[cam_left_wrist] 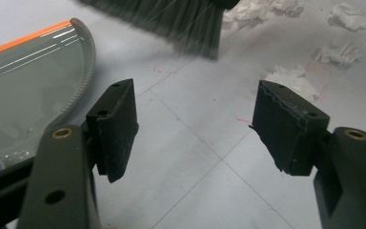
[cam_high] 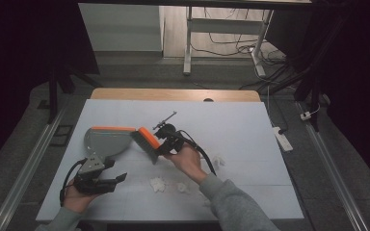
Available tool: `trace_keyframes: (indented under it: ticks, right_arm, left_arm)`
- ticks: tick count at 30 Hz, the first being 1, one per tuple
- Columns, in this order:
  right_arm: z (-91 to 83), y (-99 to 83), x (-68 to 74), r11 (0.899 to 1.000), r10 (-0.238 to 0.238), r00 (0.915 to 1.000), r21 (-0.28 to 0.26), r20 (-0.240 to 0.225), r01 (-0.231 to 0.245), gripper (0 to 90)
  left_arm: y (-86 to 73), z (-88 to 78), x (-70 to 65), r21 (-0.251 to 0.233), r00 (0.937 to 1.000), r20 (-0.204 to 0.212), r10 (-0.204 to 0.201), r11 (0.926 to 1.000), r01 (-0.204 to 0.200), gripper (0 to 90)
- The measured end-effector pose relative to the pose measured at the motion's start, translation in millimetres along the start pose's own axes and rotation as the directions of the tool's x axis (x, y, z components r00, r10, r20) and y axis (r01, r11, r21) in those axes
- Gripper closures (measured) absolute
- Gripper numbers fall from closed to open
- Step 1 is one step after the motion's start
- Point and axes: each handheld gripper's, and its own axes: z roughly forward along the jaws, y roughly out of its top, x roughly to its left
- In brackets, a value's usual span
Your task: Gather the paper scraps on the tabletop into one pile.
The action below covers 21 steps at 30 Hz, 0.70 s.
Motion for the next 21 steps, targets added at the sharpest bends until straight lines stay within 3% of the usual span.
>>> trace_keyframes:
  ticks: [6, 11, 13, 18, 21]
  right_arm:
    - [-30.4, -23.4, -25.8, 0.998, 0.056, 0.9970, -0.004, 0.054, -0.056, 70.3]
    - [-68.0, -22.0, -27.1, 0.991, 0.061, 0.9979, -0.119, 0.023, -0.057, 70.3]
    - [-75.0, -17.5, -23.9, 0.991, 0.044, 0.9989, -0.129, 0.018, -0.041, 70.3]
    - [-61.4, -7.8, -12.2, 0.991, 0.016, 0.9998, -0.132, 0.015, -0.014, 70.3]
    - [-37.7, -0.4, -13.1, 0.991, 0.066, 0.9963, -0.117, -0.055, -0.072, 70.3]
  left_arm:
    - [0.9, 2.0, -1.3, 0.005, 0.9999, 0.010, 0.010, 0.9999, -0.010, 32.8]
    - [1.1, 1.3, -1.1, 0.001, 0.9999, 0.011, 0.012, 0.9999, -0.012, 32.8]
    - [1.0, 1.2, -1.0, 0.001, 0.9999, 0.010, 0.011, 0.9999, -0.011, 32.8]
    - [1.1, 2.5, -1.9, 0.006, 0.9998, 0.011, 0.015, 0.9999, -0.015, 32.8]
    - [0.9, 2.9, -2.3, 0.008, 0.9998, 0.009, 0.017, 0.9998, -0.017, 32.7]
